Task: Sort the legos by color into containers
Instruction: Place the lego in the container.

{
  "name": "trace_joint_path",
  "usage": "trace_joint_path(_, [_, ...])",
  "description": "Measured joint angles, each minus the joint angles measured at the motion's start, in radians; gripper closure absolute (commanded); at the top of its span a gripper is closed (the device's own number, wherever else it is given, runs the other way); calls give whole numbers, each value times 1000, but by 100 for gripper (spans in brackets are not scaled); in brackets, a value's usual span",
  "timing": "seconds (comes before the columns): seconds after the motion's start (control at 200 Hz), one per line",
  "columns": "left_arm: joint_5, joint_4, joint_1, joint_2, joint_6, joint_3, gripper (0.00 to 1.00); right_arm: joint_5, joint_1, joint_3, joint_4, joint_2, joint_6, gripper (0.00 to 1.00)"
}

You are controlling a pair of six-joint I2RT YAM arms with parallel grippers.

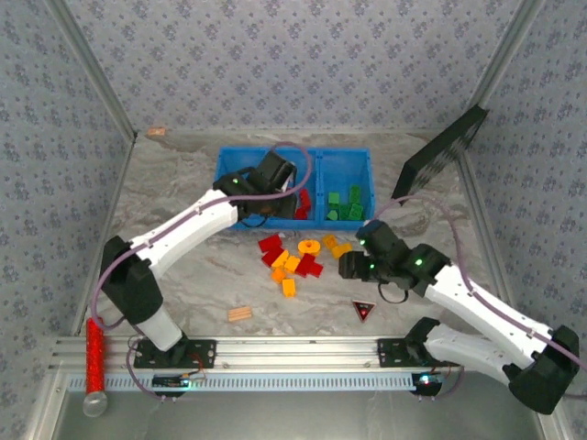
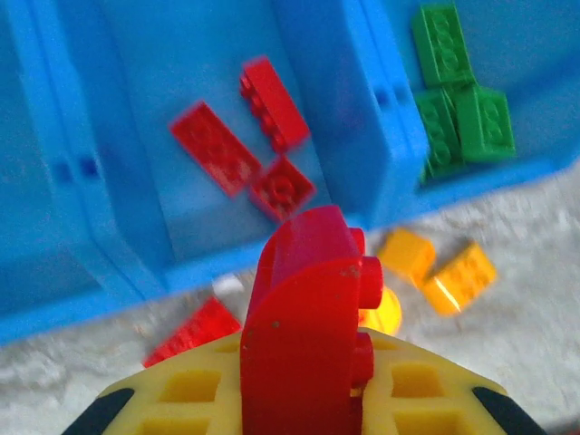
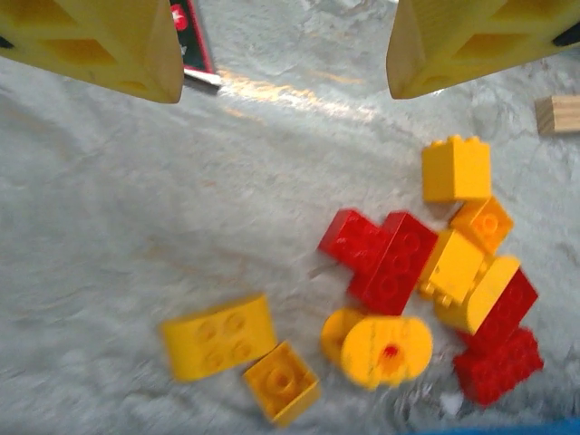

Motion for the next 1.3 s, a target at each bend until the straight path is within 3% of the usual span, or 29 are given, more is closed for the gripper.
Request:
trace_joint_path(0.225, [-13,51,47,194,51,116,94,58,231,8,102,138,164,35])
trace_joint_path(0.455, [-10,58,67,360,59,163,94,70,345,88,151,340,245,32])
trace_joint_path(0.95, [10,25,71,449,59,239,83,77,409,313,180,642,256,29])
trace_joint_path(1.299, [13,23,71,449,69,237,63,112,422,423,97,753,241,29])
